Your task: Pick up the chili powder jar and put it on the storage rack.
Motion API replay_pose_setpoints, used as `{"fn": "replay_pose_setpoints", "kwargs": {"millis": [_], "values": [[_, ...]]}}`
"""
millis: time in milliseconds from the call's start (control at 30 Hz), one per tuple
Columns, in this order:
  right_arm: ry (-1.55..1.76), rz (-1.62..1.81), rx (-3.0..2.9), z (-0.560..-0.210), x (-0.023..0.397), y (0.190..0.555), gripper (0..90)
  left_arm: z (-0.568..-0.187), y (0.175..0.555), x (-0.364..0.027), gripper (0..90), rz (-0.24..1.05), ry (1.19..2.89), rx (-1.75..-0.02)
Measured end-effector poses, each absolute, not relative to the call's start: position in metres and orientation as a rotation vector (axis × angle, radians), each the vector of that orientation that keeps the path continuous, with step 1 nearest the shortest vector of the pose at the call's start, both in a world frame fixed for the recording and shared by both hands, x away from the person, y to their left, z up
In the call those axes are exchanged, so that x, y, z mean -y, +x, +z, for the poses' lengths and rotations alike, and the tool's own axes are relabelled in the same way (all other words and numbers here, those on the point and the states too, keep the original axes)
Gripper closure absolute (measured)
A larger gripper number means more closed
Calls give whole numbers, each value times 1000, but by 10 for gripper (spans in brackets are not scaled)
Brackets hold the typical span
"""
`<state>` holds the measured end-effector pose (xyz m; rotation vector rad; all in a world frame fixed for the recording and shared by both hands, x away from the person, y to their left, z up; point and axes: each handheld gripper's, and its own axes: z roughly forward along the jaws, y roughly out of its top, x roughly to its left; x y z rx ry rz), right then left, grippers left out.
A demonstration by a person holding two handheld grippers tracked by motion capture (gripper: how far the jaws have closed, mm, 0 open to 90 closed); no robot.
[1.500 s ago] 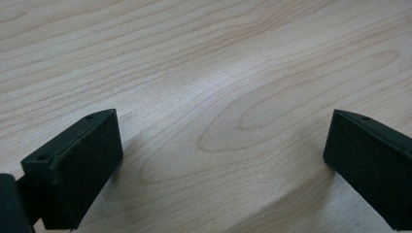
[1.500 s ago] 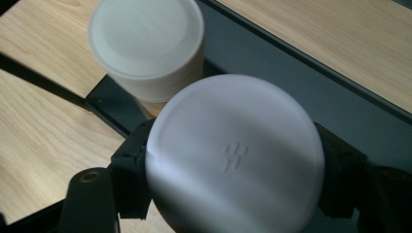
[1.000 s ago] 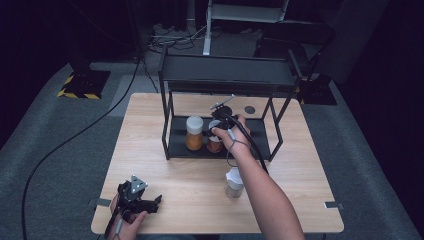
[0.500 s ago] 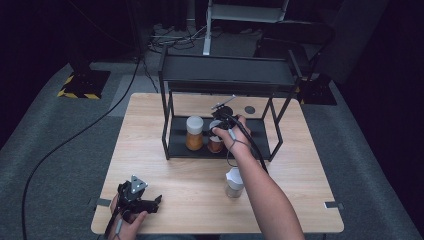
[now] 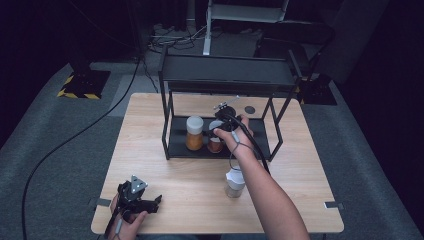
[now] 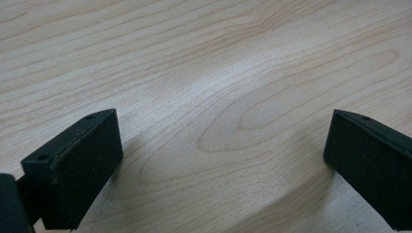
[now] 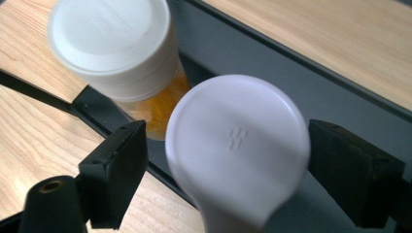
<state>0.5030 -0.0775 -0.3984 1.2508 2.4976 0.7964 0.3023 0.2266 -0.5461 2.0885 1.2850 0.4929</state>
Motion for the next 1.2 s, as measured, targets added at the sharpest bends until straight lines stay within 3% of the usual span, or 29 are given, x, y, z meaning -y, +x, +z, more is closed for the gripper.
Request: {"fn": "replay_pose_setpoints", "kwargs": {"millis": [1200], "values": [[1161, 899, -2475, -373, 111, 427, 148, -546, 308, -231, 2, 476, 2105, -1246]]}}
